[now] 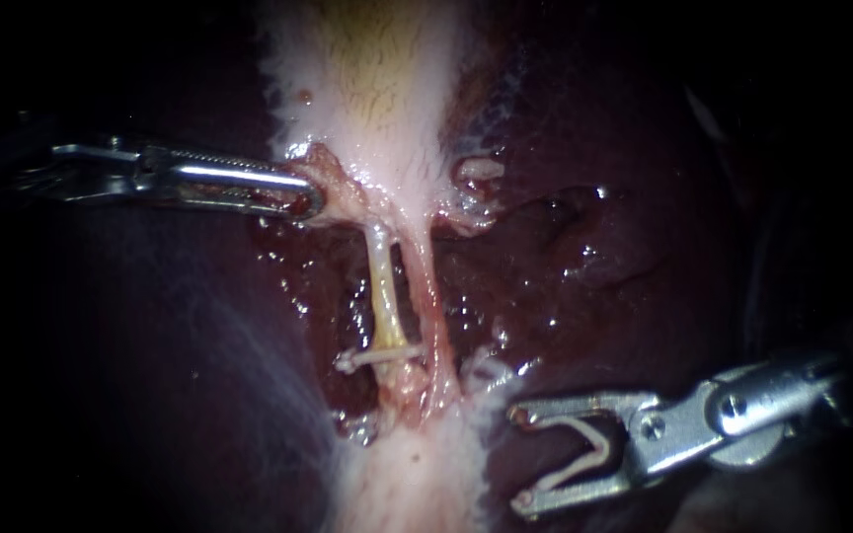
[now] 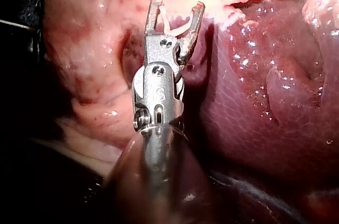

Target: Clipping second clip left tube

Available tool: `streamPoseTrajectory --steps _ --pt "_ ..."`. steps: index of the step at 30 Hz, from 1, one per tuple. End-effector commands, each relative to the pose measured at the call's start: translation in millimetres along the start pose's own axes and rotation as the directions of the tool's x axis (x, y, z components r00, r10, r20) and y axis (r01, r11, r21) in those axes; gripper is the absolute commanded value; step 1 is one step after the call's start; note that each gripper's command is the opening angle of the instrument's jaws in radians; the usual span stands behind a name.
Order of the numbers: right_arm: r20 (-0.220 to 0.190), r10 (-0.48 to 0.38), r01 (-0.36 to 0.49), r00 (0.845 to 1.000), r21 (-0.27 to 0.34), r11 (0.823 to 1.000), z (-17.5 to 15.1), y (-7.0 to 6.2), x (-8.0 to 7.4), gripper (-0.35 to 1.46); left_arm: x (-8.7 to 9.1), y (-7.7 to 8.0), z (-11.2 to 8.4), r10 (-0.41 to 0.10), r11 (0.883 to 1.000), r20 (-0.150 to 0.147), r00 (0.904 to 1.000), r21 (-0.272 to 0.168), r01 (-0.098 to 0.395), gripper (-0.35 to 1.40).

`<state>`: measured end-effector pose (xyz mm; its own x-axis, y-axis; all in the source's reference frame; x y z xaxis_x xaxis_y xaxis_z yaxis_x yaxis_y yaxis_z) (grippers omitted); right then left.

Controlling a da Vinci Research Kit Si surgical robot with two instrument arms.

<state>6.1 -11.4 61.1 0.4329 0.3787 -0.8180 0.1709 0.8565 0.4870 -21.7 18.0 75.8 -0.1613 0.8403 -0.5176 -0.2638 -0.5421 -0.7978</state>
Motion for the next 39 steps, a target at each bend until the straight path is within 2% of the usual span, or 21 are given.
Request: streamPoseTrajectory --steps 1,9,13,20,23,27,35,39 --pt "0.0 0.0 0.0 1.0 0.0 1.0 0.0 0.0 0.0 0.49 0.0 0.0 0.0 0.0 1.0 0.0 1.0 0.0 0.0 -0.35" --pt "0.0 0.0 0.0 1.0 0.001 1.0 0.0 0.0 0.0 0.49 0.2 0.3 -0.8 -0.002 1.0 0.0 1.0 -0.002 0.002 -0.35" --pt "0.0 0.0 0.0 1.0 0.001 1.0 0.0 0.0 0.0 0.49 0.9 1.1 -2.7 -0.007 1.0 0.001 1.0 0.004 0.007 -0.35" --pt "-0.001 0.006 -0.006 1.0 0.001 1.0 0.0 0.0 0.0 0.48 3.4 2.6 -7.7 -0.026 1.0 -0.035 0.999 0.013 0.027 -0.35" --pt "-0.001 0.006 -0.006 1.0 0.001 1.0 0.0 0.0 0.0 0.48 4.6 3.0 -9.0 -0.018 1.0 -0.047 0.9988 0.018 0.018 -0.35" --pt "-0.001 0.006 -0.006 1.0 0.001 1.0 0.0 0.0 0.0 0.48 5.5 3.2 -9.8 -0.013 1.0 -0.056 0.9984 0.018 0.014 -0.35" --pt "-0.001 0.006 -0.006 1.0 0.0 1.0 0.1 0.0 0.0 0.48 5.4 3.3 -9.8 -0.012 1.0 -0.056 0.9983 0.019 0.013 -0.35" --pt "-0.003 0.049 -0.049 0.999 0.005 0.999 0.4 0.3 0.2 0.49 5.3 3.3 -9.8 -0.012 1.0 -0.056 0.9983 0.019 0.013 -0.35"
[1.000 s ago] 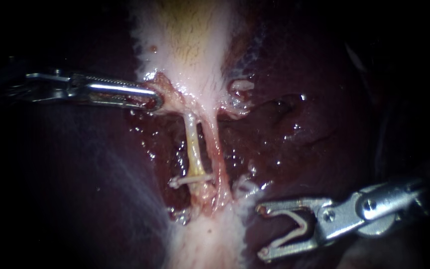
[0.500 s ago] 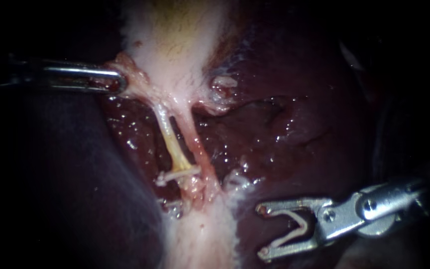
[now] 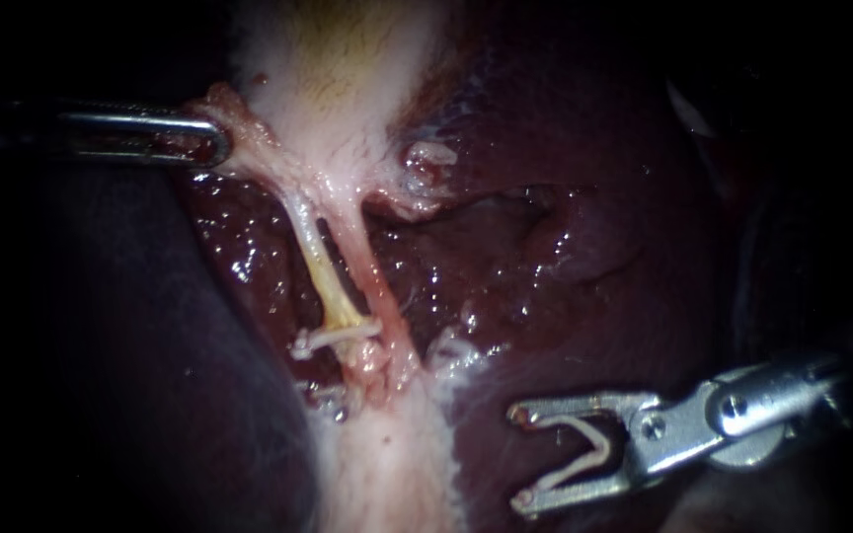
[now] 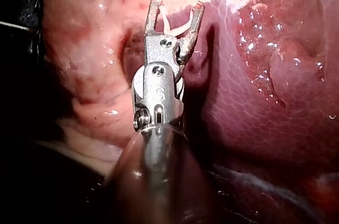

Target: Clipping second clip left tube

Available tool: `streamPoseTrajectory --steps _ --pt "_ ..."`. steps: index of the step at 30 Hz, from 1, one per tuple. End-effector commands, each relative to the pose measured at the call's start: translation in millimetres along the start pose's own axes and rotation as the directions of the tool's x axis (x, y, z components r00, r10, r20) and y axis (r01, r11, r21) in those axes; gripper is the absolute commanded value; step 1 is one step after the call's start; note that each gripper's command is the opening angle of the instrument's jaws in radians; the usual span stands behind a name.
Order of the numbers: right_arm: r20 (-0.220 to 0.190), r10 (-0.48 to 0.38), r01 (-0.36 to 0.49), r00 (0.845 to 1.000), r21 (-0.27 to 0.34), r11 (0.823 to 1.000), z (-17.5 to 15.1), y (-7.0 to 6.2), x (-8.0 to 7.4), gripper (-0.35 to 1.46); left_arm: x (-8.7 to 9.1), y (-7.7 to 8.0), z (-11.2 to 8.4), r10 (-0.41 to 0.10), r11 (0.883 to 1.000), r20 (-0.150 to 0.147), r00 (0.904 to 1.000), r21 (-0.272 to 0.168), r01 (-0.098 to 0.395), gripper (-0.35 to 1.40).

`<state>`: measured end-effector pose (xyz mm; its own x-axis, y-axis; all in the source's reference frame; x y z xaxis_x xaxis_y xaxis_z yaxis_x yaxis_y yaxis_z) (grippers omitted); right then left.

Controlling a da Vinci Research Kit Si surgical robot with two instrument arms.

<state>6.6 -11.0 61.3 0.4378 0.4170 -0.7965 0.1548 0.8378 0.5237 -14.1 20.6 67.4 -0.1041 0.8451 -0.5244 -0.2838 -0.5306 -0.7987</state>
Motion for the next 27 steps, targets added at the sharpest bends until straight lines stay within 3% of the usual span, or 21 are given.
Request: streamPoseTrajectory --steps 1,7,10,14,17,22,27 --pt "-0.002 0.017 -0.017 1.0 0.004 1.0 0.2 -0.1 0.1 0.49 0.0 0.0 0.0 0.0 1.0 0.0 1.0 0.0 0.0 -0.35" --pt "-0.001 0.077 -0.077 0.997 0.051 0.996 1.4 1.3 1.3 0.49 -0.1 0.0 0.0 0.001 1.0 0.0 1.0 0.0 -0.001 -0.35" --pt "0.002 0.124 -0.123 0.992 0.09 0.988 2.2 2.4 2.5 0.49 -0.1 0.0 0.0 0.001 1.0 0.0 1.0 0.001 -0.001 -0.35" --pt "-0.001 0.159 -0.158 0.987 0.091 0.983 2.9 4.2 4.2 0.49 -0.1 0.0 0.0 0.001 1.0 0.0 1.0 0.001 -0.001 -0.35" --pt "0.017 0.175 -0.175 0.984 0.086 0.981 3.2 5.6 5.5 0.49 -0.1 0.0 0.0 0.001 1.0 0.0 1.0 0.001 -0.001 -0.35" --pt "0.09 0.195 -0.203 0.977 0.08 0.976 4.3 7.8 7.4 0.49 -0.1 0.0 0.1 0.001 1.0 0.0 1.0 0.001 -0.001 -0.35" --pt "0.089 0.217 -0.223 0.972 0.07 0.972 6.0 9.5 8.6 0.49 -0.1 0.0 0.1 0.001 1.0 0.0 1.0 0.001 -0.001 -0.35"
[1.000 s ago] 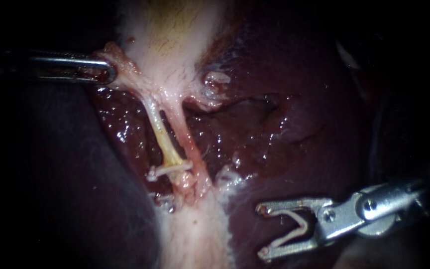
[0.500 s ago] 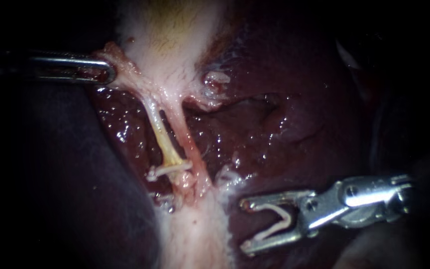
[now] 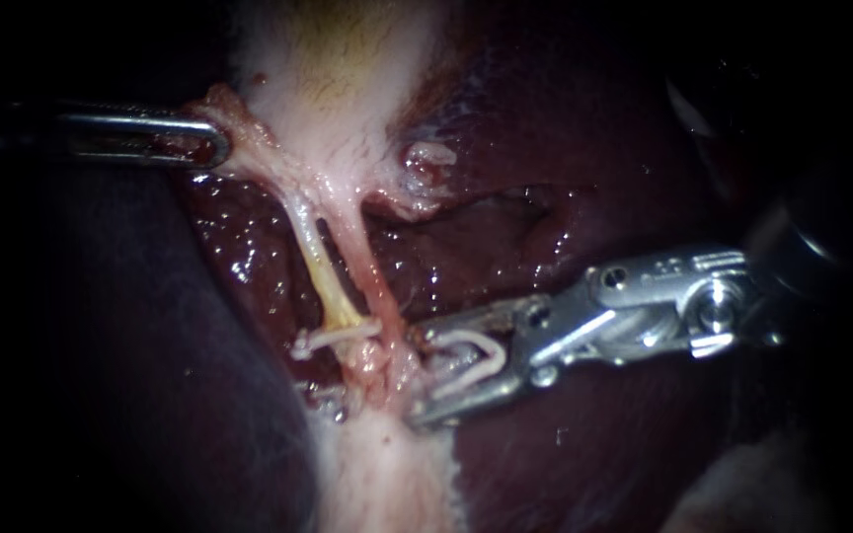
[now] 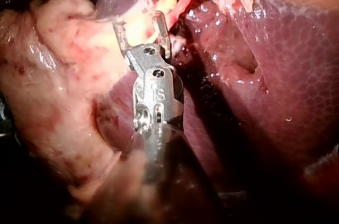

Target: Clipping second clip left tube

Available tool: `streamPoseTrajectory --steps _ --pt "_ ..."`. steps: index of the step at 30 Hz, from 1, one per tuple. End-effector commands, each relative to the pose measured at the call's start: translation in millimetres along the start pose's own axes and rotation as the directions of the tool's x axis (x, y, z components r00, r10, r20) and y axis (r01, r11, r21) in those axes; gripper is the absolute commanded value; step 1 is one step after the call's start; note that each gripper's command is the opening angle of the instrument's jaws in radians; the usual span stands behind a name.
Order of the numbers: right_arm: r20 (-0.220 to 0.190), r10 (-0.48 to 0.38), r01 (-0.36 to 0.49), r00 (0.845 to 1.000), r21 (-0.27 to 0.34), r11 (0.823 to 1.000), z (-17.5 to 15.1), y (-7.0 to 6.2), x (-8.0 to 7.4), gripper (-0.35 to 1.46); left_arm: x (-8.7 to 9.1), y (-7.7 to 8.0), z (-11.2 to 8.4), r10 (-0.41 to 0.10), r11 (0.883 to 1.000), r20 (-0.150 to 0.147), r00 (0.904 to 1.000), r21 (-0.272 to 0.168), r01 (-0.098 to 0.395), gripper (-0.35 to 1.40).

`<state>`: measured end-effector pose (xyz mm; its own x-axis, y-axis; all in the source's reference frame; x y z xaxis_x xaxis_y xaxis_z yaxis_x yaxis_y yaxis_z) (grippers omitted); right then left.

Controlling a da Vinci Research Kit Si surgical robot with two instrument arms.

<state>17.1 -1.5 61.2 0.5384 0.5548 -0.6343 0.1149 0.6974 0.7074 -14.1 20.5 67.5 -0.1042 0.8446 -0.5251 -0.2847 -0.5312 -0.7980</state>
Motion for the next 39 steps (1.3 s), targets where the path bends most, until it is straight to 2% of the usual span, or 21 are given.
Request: streamPoseTrajectory --steps 1,9,15,24,39 --pt "-0.001 0.002 -0.002 1.0 -0.001 1.0 0.5 0.3 0.3 0.49 0.0 0.0 0.0 0.0 1.0 0.0 1.0 0.0 0.0 -0.35" --pt "-0.002 0.009 -0.009 1.0 -0.014 1.0 2.9 2.5 1.9 0.48 0.0 0.0 0.0 0.0 1.0 0.0 1.0 0.0 0.0 -0.35" --pt "-0.002 0.01 -0.01 1.0 -0.014 1.0 3.2 3.6 1.9 0.46 0.0 0.1 0.0 0.0 1.0 0.0 1.0 0.001 0.0 -0.35" --pt "-0.003 0.018 -0.018 1.0 -0.022 1.0 3.3 5.0 1.0 0.45 -0.1 0.1 0.1 0.0 1.0 0.0 1.0 0.001 0.0 -0.35" --pt "-0.001 0.027 -0.027 1.0 -0.038 0.999 6.4 7.5 -2.5 0.46 -0.1 0.4 0.2 0.0 1.0 -0.002 1.0 0.004 0.0 -0.35"
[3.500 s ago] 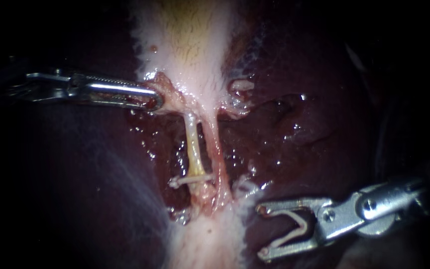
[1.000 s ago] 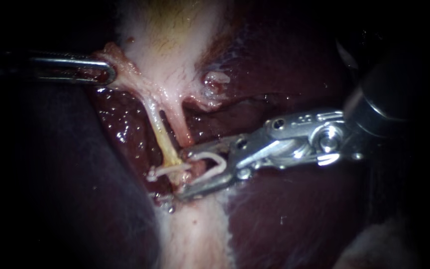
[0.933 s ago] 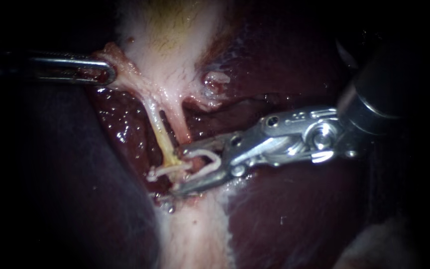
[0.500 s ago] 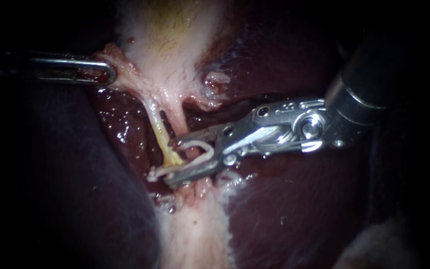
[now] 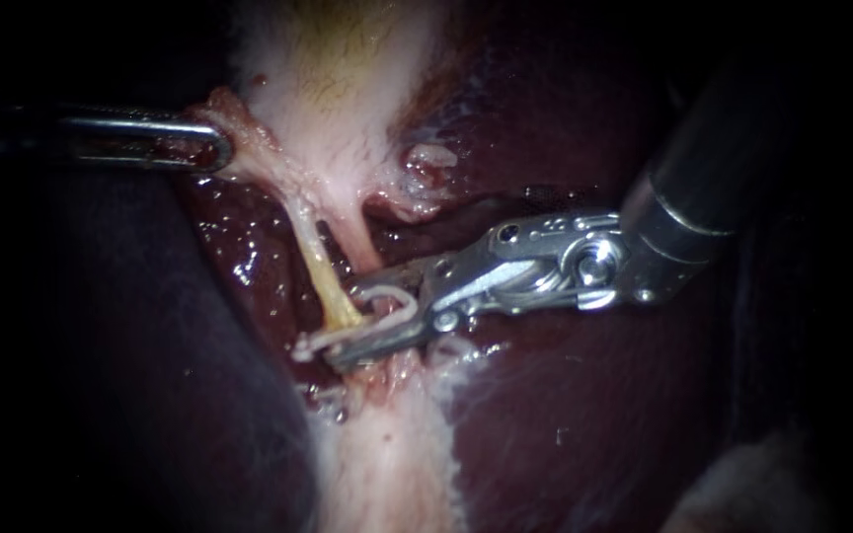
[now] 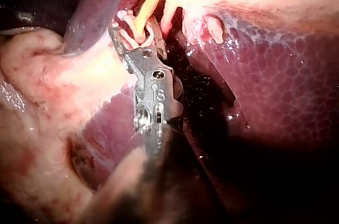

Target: Clipping second clip left tube

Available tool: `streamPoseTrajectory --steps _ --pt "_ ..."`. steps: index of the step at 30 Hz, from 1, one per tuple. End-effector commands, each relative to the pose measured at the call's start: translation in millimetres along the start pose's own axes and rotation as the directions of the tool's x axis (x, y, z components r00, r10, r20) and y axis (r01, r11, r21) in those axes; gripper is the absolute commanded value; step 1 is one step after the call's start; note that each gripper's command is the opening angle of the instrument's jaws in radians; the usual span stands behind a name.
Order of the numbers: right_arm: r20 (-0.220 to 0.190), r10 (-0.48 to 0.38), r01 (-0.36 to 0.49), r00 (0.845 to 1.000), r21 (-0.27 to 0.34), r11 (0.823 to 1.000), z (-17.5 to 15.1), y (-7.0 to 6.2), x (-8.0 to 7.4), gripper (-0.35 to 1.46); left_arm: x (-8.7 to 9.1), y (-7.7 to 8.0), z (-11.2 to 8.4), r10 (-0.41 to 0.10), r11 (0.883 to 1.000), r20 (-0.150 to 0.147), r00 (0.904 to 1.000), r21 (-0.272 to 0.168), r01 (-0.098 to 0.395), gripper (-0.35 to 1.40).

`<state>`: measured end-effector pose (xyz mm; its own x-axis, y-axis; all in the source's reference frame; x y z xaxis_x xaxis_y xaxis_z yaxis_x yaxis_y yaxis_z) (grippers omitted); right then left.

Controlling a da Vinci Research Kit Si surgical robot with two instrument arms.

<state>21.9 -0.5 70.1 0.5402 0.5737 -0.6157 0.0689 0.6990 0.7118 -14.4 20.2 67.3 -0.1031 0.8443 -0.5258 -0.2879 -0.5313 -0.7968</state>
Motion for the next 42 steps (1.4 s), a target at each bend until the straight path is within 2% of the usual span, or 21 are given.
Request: streamPoseTrajectory --steps 1,7,9,16,19,28,36,38,42 --pt "0.001 -0.001 0.001 1.0 -0.001 1.0 0.2 0.1 -0.1 0.46 0.0 0.0 0.0 0.0 1.0 0.0 1.0 0.001 0.0 -0.35" --pt "0.003 -0.007 0.007 1.0 -0.007 1.0 1.6 0.5 -0.8 0.48 0.0 0.1 0.1 0.0 1.0 -0.001 1.0 0.001 0.0 -0.35" --pt "-0.01 -0.01 0.01 1.0 -0.004 1.0 2.0 0.6 -0.8 0.48 0.0 0.1 0.1 0.0 1.0 -0.001 1.0 0.002 0.0 -0.35" --pt "-0.118 -0.017 0.02 0.993 0.027 0.999 2.5 0.7 -0.3 0.48 0.0 0.1 0.3 0.0 1.0 -0.001 1.0 0.003 0.0 -0.35" --pt "-0.143 -0.02 0.025 0.99 0.036 0.999 2.5 0.7 0.0 0.48 0.0 0.1 0.3 0.0 1.0 -0.001 1.0 0.003 0.0 -0.35" --pt "-0.162 -0.025 0.035 0.986 0.057 0.998 2.4 0.5 0.4 0.48 0.0 0.1 0.3 0.0 1.0 -0.001 1.0 0.003 0.0 -0.35" --pt "-0.158 -0.014 0.025 0.987 0.072 0.997 2.7 -0.8 0.5 0.47 0.0 0.1 0.3 0.0 1.0 -0.001 1.0 0.003 0.0 -0.35" --pt "-0.153 -0.02 0.034 0.988 0.091 0.995 2.8 -1.5 0.6 0.46 0.0 0.1 0.3 0.0 1.0 -0.001 1.0 0.003 0.0 -0.35" --pt "-0.169 -0.034 0.058 0.985 0.139 0.989 2.9 -2.9 0.9 0.46 0.0 0.1 0.3 0.0 1.0 -0.001 1.0 0.003 0.0 -0.35"
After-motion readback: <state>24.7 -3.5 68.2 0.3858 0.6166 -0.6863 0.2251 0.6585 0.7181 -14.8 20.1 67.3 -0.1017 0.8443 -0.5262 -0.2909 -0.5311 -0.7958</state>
